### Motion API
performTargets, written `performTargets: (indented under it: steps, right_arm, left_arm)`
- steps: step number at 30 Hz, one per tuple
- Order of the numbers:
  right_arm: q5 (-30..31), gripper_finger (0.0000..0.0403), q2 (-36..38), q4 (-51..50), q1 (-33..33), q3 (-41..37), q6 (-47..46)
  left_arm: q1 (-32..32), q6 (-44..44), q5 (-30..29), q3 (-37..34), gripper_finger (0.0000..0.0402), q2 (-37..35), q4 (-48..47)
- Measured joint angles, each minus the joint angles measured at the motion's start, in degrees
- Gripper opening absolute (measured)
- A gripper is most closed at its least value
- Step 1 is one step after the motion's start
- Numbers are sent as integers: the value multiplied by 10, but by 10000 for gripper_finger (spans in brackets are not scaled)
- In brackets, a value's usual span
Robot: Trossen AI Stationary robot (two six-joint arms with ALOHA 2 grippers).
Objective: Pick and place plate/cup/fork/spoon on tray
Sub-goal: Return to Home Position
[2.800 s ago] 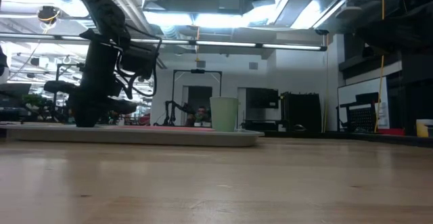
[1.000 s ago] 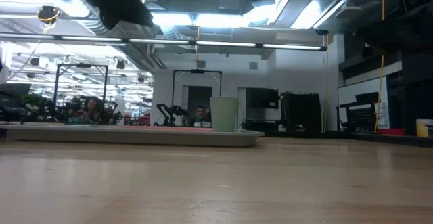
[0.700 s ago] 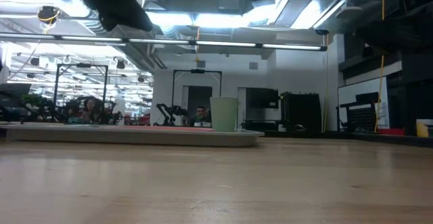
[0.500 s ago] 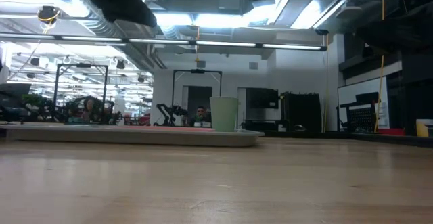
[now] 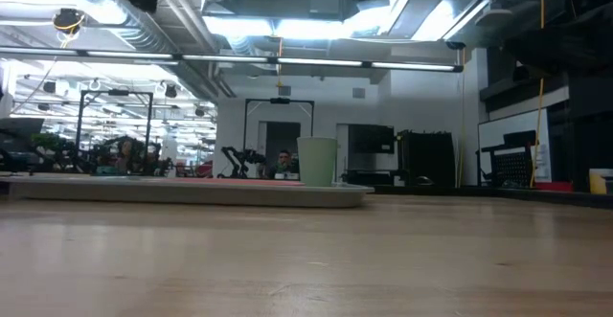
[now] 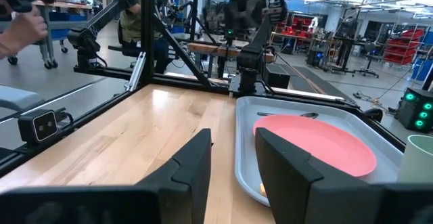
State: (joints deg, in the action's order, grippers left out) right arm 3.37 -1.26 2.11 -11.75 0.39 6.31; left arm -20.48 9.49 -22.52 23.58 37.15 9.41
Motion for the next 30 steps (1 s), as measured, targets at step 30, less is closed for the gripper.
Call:
performTargets:
  steps: [30]
  right_arm:
    - [0, 122, 0, 0, 0, 0, 0]
  left_arm:
    - [53, 106, 42, -231, 49, -363, 43]
